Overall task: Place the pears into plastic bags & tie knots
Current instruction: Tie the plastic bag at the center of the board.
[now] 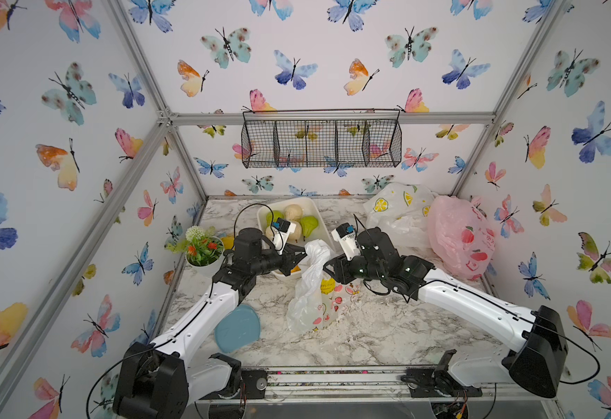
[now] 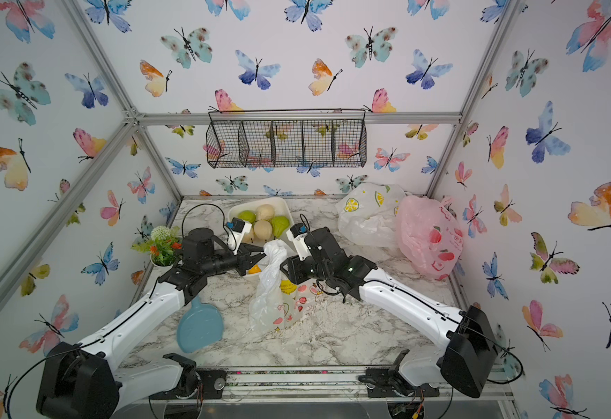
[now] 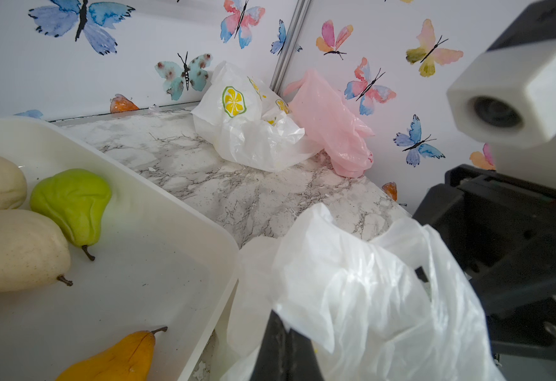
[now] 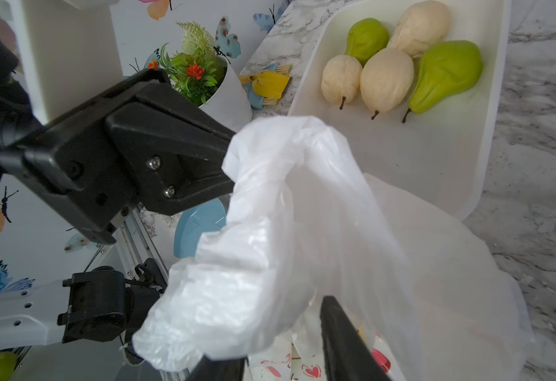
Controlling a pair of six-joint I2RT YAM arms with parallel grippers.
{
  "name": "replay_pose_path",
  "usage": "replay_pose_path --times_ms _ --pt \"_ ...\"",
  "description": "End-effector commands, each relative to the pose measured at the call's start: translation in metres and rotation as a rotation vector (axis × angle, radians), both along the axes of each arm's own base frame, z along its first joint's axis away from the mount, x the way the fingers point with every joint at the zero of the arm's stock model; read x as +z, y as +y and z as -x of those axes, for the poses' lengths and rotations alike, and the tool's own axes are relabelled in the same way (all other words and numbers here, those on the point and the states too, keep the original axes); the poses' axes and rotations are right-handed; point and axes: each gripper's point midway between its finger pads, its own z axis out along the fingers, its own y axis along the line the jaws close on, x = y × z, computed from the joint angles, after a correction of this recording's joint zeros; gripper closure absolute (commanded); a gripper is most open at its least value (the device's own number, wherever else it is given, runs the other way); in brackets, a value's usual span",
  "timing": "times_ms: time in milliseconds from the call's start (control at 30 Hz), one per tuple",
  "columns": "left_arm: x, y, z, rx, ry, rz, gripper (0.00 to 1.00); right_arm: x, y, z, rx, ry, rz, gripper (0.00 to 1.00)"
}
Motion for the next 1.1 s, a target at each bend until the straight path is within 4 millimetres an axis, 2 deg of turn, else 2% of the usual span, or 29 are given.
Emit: replay_pose_path --times_ms 0,167,267,367,467,533,633,767,900,1067 --pt "0.013 -0.005 0.006 -0.035 -0.027 0.025 1.0 0.007 0.004 -0.012 -0.03 -0.043 0.005 0.6" --pt "0.018 -0.003 0.011 -0.039 -0.043 0.029 1.0 0.005 0.009 -0.016 -0.033 -0.044 0.003 0.66" --pt "0.019 -0.002 0.009 -0.027 -0.045 0.019 1.0 0.006 0.007 -0.015 -0.036 -0.038 0.01 0.81" --pt "0.015 0.011 -0.002 0.057 -0.017 -0.031 1.0 0.007 -0.008 -0.006 -0.046 -0.021 0.038 0.96" --pt "0.017 0.03 -0.005 0.108 0.038 -0.06 1.0 0.0 -0.035 0.007 -0.053 0.001 0.094 0.97" --pt "0.018 0.039 0.001 0.129 0.044 -0.096 1.0 -0.011 -0.056 0.016 -0.059 0.036 0.164 0.97" --pt "0.016 0.045 0.011 0.145 0.04 -0.111 1.0 -0.021 -0.078 0.023 -0.075 0.058 0.204 0.97" --pt "0.007 0.044 0.017 0.14 0.051 -0.073 1.0 -0.029 -0.084 0.026 -0.057 0.074 0.23 0.97" --pt "-0.015 0.047 0.02 0.139 0.098 -0.108 1.0 -0.073 -0.102 0.025 -0.062 0.131 0.352 0.97" --pt "-0.019 0.051 0.02 0.16 0.115 -0.128 1.0 -0.075 -0.095 0.02 -0.057 0.125 0.335 0.97"
